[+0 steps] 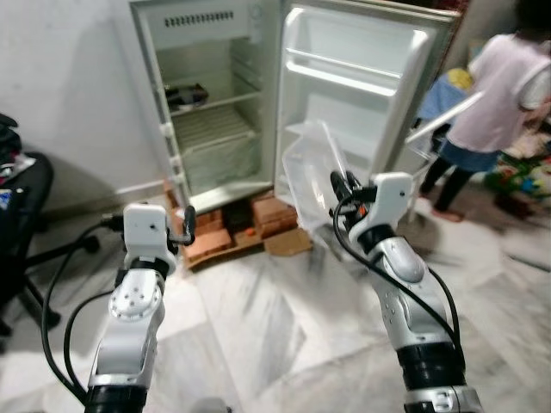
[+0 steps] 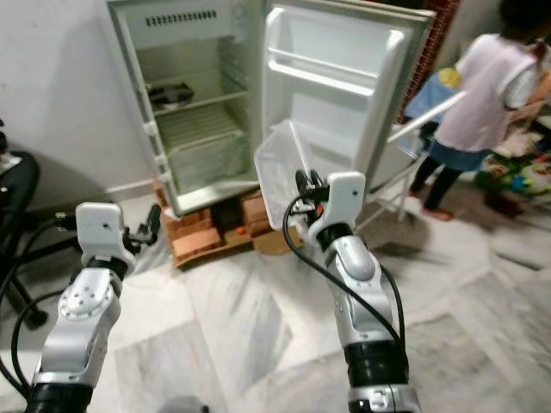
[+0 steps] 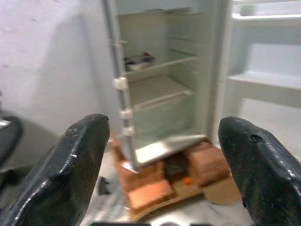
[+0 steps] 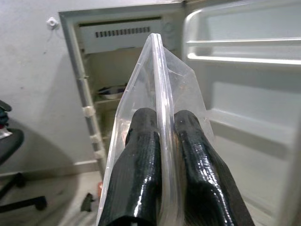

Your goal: Restocking fridge

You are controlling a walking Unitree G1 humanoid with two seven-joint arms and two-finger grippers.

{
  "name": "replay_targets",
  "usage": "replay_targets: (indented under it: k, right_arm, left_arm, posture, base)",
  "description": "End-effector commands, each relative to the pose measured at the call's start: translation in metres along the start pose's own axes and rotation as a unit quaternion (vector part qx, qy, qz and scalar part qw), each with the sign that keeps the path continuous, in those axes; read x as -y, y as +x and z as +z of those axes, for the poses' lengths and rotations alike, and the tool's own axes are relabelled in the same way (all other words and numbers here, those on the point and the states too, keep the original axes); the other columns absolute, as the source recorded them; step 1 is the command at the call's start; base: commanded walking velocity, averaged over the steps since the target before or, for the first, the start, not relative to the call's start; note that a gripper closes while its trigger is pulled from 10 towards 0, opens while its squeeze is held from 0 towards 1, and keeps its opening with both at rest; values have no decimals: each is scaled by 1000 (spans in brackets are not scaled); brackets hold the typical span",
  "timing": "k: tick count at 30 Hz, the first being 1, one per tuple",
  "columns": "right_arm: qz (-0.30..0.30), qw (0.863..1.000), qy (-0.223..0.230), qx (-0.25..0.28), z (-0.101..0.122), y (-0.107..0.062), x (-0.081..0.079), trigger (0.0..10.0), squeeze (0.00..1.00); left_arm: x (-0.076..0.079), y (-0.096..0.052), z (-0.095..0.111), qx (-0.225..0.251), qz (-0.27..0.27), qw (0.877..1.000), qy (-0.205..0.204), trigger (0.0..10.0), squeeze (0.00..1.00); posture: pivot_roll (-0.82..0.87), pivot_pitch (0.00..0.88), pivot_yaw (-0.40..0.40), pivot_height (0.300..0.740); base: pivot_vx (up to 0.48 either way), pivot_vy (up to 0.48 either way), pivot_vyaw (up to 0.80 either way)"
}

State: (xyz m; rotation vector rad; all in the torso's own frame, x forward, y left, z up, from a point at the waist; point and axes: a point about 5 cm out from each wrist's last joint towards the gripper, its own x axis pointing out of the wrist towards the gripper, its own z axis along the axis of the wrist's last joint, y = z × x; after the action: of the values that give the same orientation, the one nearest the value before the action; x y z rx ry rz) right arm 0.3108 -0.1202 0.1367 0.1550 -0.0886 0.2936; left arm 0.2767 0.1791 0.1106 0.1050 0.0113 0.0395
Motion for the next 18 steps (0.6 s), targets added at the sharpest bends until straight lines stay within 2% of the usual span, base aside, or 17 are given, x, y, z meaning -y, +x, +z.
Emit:
replay_targets:
  k: [1,9,18]
  right_arm:
    - [8,1000,-2,7,3,2,-6,10000,0]
    - [20,1000,-8,10,3,2,-8,10000,0]
    - [23,1000,-4,11,2,4,-10,10000,0]
  left_arm:
    - [-8,1,-1,-7,14,1000,9,10000,0]
    - [-7,1,0,-10,12,1000,3,10000,0]
    - [-7,-1,0,-13,13,1000,2,10000,0]
  posture:
    - [94,0,-36,740]
    - [99,0,-37,740]
    - [110,0,-39,740]
  base:
    - [446,0,0]
    - [446,0,0]
    - [446,0,643]
